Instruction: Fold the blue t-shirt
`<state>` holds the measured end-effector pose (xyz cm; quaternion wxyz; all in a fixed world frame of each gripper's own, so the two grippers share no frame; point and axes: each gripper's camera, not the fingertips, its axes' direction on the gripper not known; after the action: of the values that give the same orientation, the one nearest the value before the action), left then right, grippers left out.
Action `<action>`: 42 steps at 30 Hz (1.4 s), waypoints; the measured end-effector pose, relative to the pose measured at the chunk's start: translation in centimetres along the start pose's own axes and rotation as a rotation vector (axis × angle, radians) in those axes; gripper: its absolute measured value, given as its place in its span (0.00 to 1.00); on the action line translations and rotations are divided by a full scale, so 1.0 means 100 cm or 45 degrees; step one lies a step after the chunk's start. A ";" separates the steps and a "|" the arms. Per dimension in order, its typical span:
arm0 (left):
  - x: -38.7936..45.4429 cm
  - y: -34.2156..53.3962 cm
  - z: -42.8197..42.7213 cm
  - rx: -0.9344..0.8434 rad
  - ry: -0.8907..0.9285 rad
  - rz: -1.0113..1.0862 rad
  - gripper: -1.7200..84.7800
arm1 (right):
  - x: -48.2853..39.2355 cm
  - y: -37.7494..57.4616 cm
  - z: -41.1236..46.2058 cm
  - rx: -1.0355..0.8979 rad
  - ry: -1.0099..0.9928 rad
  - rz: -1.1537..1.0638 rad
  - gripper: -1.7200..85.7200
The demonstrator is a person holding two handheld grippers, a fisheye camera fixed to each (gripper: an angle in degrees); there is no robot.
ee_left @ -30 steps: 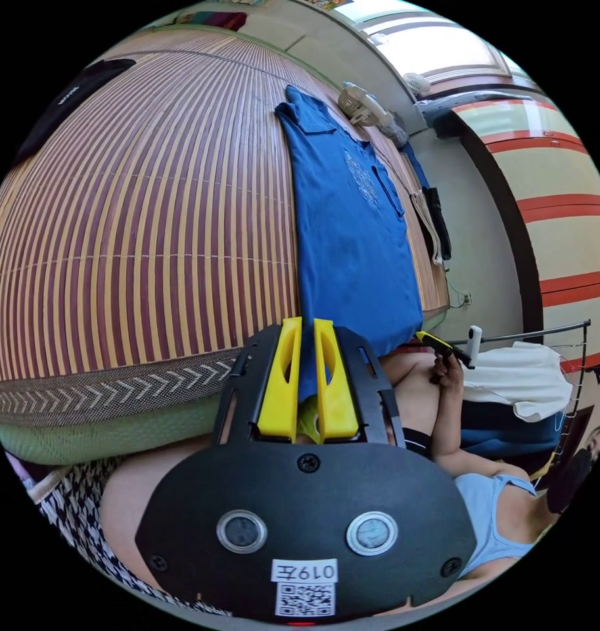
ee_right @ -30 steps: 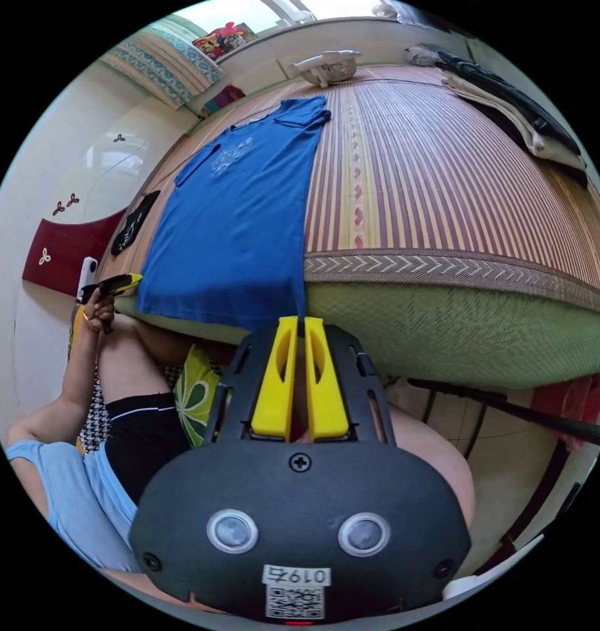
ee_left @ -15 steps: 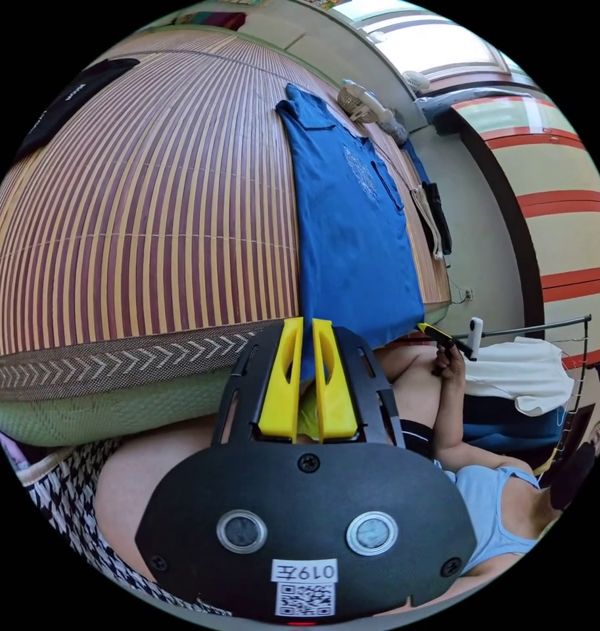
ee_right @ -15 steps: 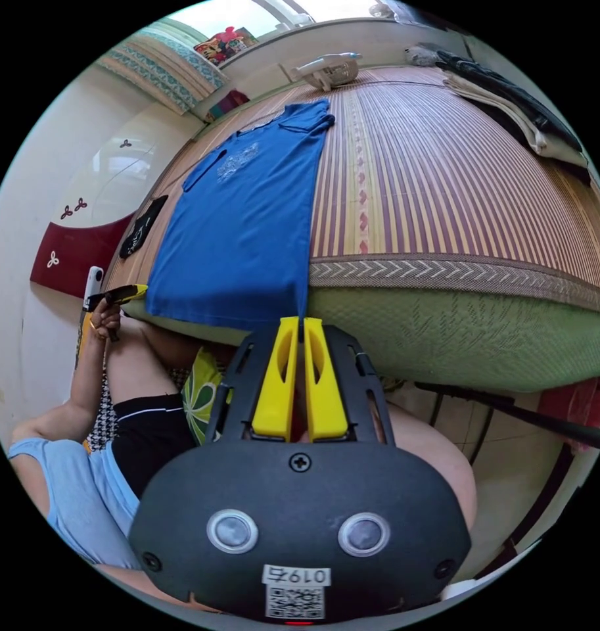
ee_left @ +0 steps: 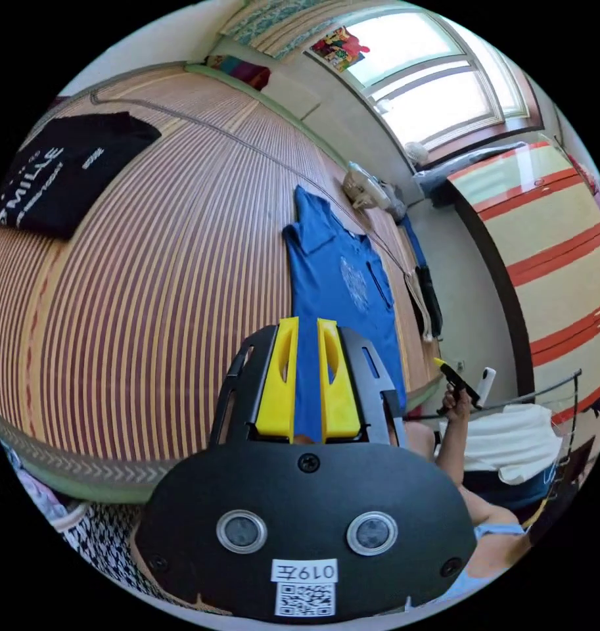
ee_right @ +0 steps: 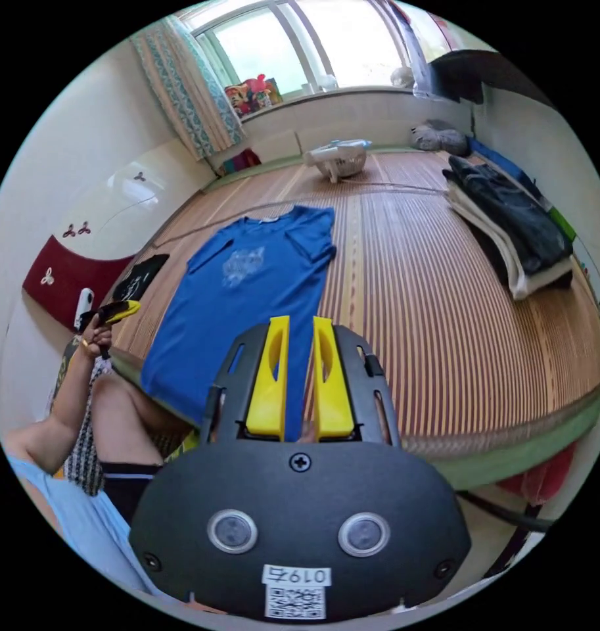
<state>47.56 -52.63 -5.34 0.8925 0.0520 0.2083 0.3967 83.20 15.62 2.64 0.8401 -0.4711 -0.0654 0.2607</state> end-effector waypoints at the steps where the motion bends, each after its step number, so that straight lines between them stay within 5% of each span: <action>1: 0.007 -0.027 0.014 0.042 -0.010 -0.025 0.03 | 0.000 -0.032 0.017 0.006 0.011 -0.002 0.08; 17: 0.097 -0.316 0.263 -0.154 -0.330 0.101 0.05 | 0.009 -0.311 0.254 -0.331 0.043 0.117 0.11; 29: 0.167 -0.371 0.374 -0.206 -0.660 0.373 0.03 | -0.039 -0.357 0.312 -0.315 0.170 -0.163 0.01; 42: 0.178 -0.432 0.429 -0.130 -0.599 0.294 0.03 | -0.061 -0.395 0.356 -0.241 0.233 -0.075 0.06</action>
<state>105.62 -65.87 16.60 0.8666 0.1211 -0.0326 0.4830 80.25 22.92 55.58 0.8015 -0.5681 -0.0266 0.1847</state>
